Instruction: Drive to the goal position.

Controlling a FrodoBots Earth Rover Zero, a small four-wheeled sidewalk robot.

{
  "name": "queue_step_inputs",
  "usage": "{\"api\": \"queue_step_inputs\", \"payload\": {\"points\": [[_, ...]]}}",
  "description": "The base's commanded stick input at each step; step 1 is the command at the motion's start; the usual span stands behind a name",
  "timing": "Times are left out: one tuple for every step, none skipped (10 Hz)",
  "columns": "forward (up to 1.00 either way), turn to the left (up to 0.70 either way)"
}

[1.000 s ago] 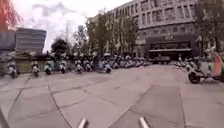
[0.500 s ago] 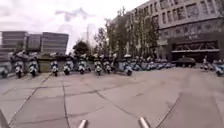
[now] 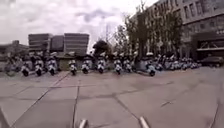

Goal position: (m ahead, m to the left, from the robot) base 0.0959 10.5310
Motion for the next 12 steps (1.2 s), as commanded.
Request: {"api": "queue_step_inputs", "payload": {"points": [[0.70, 0.35], [0.70, 0.35], [0.70, 0.35], [0.70, 0.35], [0.70, 0.35], [0.70, 0.35], [0.70, 0.35], [0.70, 0.35], [0.70, 0.35], [0.70, 0.35], [0.70, 0.35], [0.70, 0.35]]}}
